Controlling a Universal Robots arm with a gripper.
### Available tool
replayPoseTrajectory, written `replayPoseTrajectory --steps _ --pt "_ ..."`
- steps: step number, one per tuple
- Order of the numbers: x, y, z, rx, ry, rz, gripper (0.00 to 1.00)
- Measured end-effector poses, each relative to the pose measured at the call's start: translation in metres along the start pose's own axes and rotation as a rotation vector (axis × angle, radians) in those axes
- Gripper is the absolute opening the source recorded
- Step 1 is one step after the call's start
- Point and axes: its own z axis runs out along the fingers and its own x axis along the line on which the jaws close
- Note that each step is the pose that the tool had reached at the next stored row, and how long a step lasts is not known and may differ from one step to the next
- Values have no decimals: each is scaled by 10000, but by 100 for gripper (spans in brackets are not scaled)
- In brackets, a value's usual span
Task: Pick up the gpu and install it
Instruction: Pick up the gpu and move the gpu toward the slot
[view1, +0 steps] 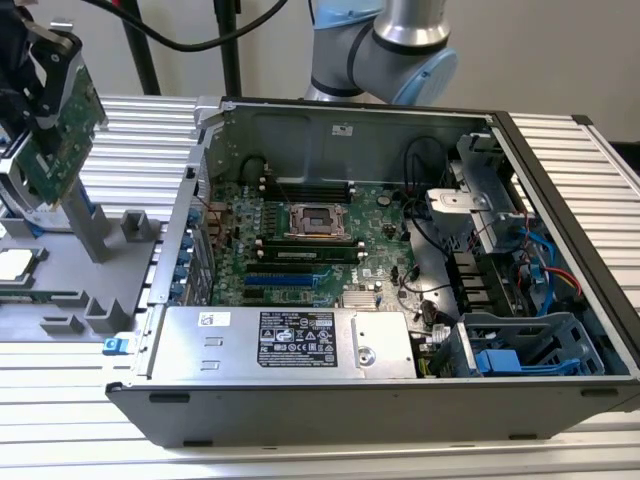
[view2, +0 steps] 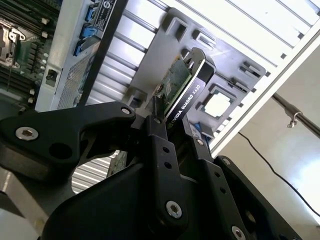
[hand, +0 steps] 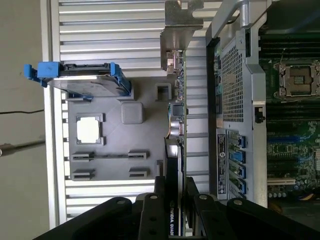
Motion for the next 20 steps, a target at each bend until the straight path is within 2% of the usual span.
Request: replayPoseTrajectory --steps 10,20 --pt "-154 7 3 -13 10 1 0" --pt "-202 9 4 -23 25 2 0"
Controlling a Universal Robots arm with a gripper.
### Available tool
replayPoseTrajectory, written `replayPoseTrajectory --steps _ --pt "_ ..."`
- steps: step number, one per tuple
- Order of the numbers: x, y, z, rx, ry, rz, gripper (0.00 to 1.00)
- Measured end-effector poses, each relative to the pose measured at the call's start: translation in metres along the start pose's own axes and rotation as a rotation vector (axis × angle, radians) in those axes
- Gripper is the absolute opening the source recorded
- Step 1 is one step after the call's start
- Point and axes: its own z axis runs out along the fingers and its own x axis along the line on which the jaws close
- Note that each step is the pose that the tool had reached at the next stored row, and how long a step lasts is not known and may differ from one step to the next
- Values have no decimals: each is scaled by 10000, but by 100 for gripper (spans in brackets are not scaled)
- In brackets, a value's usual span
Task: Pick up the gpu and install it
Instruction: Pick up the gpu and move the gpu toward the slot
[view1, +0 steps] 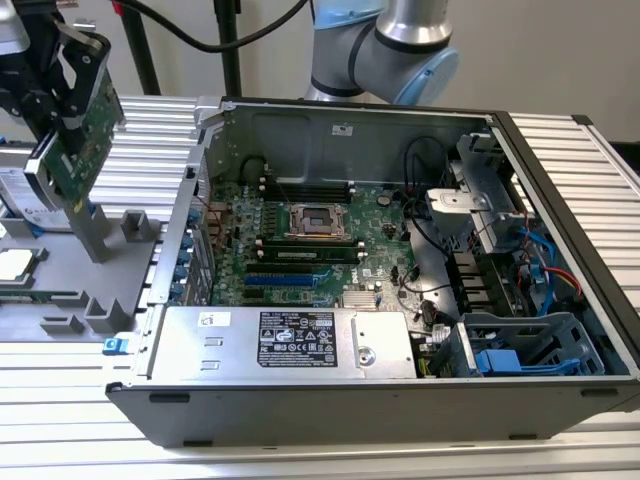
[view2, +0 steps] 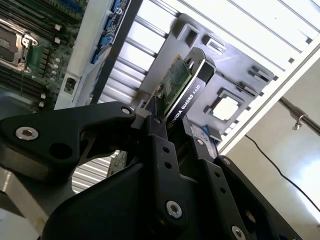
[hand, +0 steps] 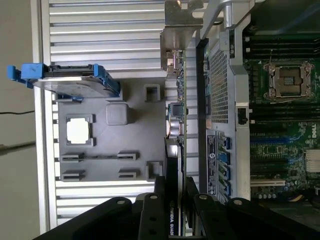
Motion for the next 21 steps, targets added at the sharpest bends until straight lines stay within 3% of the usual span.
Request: replayPoseTrajectory --steps 9,21 --pt "-77 4 1 1 22 2 0" --pt "-92 5 -10 1 25 1 0"
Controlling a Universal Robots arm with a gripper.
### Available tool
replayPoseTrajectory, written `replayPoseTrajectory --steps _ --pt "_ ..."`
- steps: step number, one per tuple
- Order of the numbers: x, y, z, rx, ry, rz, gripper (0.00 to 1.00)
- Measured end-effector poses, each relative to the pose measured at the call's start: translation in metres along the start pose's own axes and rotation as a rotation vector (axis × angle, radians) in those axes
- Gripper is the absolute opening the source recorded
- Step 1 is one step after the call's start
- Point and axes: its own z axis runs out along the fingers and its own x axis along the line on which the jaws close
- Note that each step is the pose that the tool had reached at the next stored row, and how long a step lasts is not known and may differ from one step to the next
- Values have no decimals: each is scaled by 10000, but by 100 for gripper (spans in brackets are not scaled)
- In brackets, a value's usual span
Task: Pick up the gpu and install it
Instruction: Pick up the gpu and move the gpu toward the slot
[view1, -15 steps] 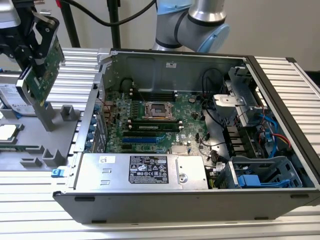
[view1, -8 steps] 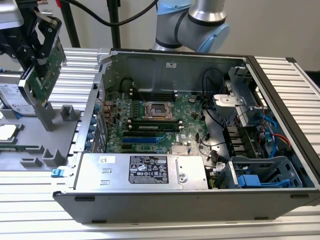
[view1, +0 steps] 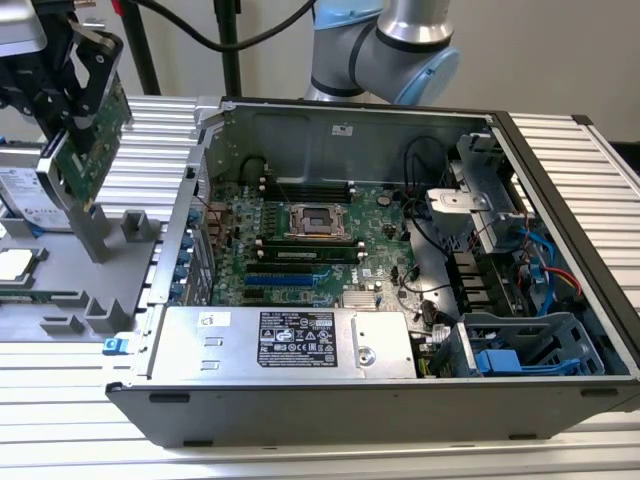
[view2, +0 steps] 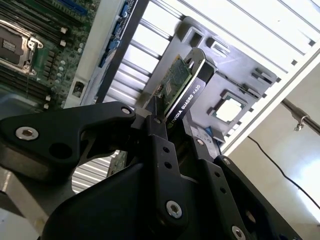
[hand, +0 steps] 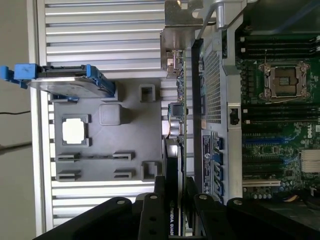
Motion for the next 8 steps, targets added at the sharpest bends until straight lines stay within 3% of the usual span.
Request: replayPoseTrajectory --steps 8 --pt "-16 2 -21 1 1 -1 0"
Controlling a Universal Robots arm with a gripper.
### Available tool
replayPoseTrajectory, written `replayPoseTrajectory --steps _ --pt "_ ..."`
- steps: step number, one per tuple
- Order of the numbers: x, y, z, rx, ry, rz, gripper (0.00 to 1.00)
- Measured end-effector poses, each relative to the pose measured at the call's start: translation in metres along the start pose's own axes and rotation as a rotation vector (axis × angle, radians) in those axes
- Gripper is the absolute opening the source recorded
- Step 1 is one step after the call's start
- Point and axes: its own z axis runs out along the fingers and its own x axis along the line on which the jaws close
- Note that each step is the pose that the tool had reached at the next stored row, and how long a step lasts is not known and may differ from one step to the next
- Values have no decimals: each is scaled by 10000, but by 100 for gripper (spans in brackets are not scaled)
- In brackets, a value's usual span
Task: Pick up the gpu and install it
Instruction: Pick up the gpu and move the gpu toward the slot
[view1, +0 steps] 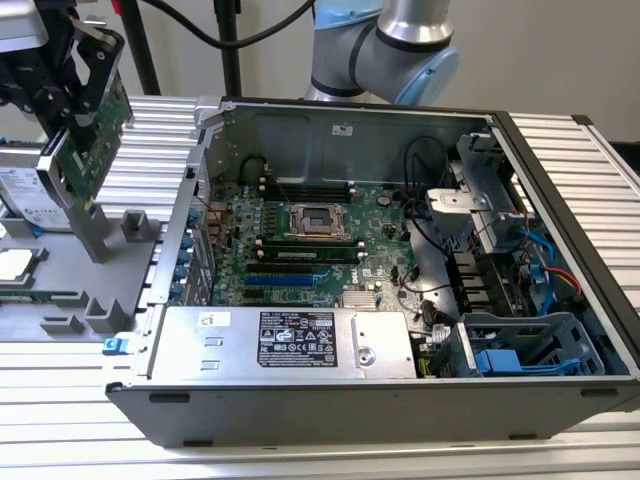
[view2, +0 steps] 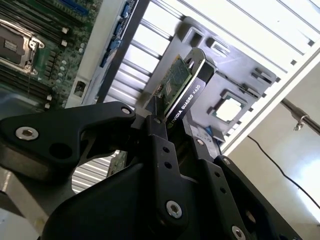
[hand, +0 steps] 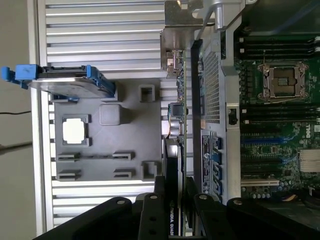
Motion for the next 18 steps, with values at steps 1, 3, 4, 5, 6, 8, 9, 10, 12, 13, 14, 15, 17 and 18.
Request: replayPoseTrajectory --steps 1,3,4,5,6,8,9,10,12,13,14,15,17,18 --pt "-6 0 1 0 -1 1 0" --pt "-21 1 1 0 0 1 0" --pt "-29 1 1 0 -1 1 0" --pt "-35 2 1 0 -1 2 0" --pt "-44 2 1 0 -1 2 0" --pt "-60 3 2 -1 -1 1 0" --pt "-67 3 1 0 -1 1 0" --pt "-74 3 2 0 -1 1 0" --pt "-87 4 2 -1 -1 1 0" --pt "-94 5 2 -1 -1 2 0" --pt "-101 5 2 0 -1 1 0" --pt "-108 5 2 0 0 1 0" --pt "-120 6 2 0 -1 1 0" --pt "-126 6 2 -1 -1 1 0"
